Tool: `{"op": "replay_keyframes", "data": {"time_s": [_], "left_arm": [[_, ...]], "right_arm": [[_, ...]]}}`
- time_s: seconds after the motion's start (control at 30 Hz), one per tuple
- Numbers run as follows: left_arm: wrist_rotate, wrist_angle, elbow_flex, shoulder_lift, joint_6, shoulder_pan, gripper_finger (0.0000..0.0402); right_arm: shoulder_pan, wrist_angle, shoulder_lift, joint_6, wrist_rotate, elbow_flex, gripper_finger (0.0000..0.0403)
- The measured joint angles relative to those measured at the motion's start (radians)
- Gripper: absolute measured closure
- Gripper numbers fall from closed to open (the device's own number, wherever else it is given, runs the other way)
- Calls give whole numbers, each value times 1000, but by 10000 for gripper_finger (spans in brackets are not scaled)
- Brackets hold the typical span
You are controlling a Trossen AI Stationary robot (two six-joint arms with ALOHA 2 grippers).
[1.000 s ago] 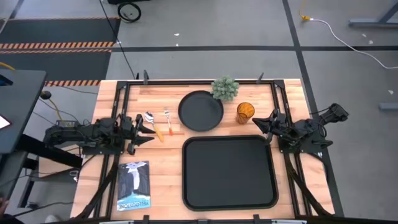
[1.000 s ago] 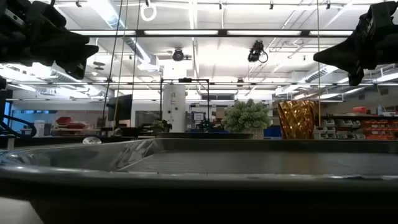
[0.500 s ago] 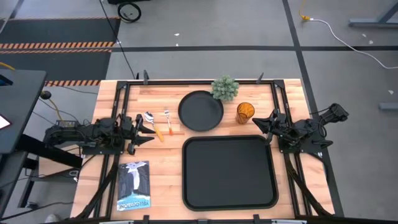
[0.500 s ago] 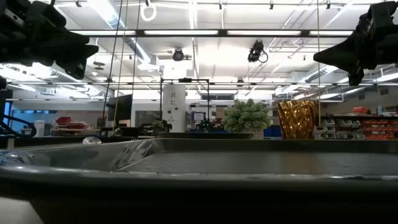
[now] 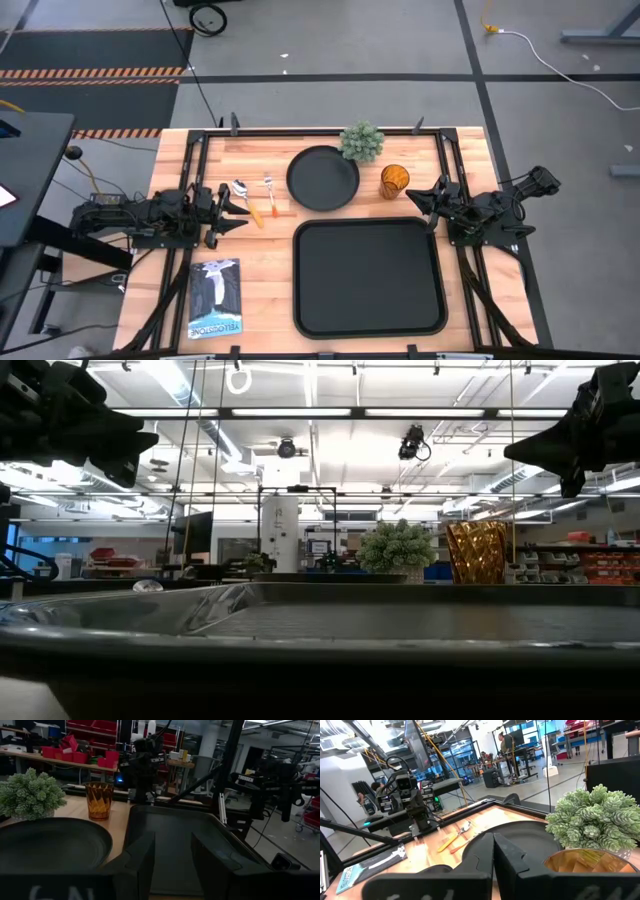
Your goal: Pick and place plate/cup/fork/spoon on tray
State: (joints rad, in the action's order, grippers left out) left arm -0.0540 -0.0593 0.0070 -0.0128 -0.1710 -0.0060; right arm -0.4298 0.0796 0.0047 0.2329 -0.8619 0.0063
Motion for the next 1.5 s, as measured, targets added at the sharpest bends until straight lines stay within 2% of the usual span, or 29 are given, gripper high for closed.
{"op": "replay_keyframes", "data": {"time_s": [0.77, 0.97, 1.17, 1.4, 1.5], "left_arm": [[0, -17, 0, 0, -2, 0, 267], [0, -182, 0, 0, -53, 0, 267], [11, -261, 0, 0, -42, 0, 267], [36, -409, 0, -55, -25, 0, 267], [89, -446, 0, -102, -20, -1, 267]], "right_arm": [[0, 0, 0, 0, 0, 0, 387], [0, 0, 0, 0, 0, 0, 387], [0, 11, 0, 0, 0, 0, 387], [0, 151, 0, -2, 0, 0, 387], [0, 228, 0, -1, 0, 0, 387]]}}
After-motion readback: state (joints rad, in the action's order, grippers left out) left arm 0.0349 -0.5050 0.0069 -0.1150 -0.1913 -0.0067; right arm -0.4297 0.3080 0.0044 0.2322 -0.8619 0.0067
